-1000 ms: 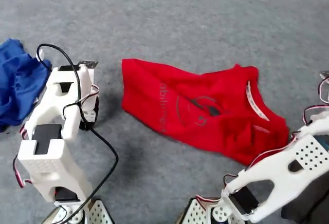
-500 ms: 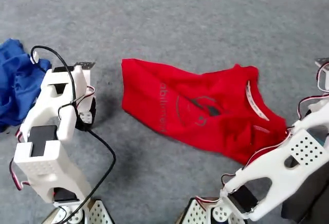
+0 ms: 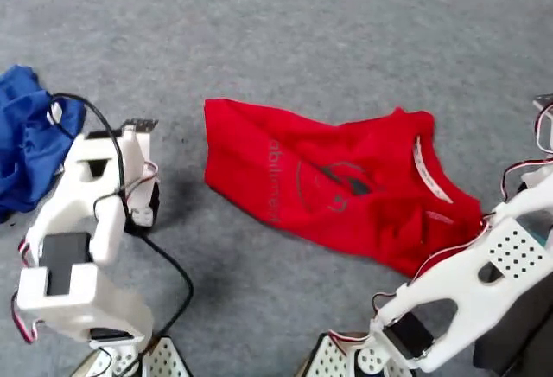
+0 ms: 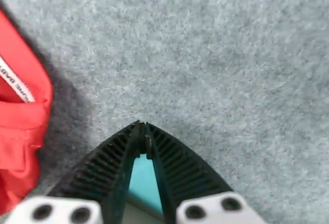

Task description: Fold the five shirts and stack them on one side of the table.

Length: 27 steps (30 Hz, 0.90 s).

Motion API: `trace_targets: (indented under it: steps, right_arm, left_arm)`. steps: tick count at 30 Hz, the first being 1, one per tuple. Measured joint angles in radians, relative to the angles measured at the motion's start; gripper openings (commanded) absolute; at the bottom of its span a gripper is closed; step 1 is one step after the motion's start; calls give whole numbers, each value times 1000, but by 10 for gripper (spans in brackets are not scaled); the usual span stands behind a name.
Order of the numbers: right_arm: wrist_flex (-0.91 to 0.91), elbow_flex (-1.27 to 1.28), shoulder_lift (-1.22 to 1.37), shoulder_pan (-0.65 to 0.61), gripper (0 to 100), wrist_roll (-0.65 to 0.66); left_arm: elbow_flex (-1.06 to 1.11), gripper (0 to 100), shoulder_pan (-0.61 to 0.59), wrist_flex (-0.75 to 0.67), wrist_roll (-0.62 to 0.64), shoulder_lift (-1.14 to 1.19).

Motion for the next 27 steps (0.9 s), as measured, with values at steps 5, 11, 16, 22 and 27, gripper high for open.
trace_targets:
  steps: [5,11,16,22,27]
  right_arm:
    - [11,0,0,-23,5,0]
    - [18,-91,0,-29,9,-29]
    - [18,-124,-72,-51,54,-74]
    - [18,14,-308,-129,128,-135]
    - [18,299,-557,-279,119,-190]
  left_arm:
    - [81,19,0,-29,0,-120]
    - [103,20,-23,-28,14,-195]
    - [-14,77,-74,34,87,-285]
    - [-180,181,-60,175,284,-310]
    - [-199,181,75,219,305,-310]
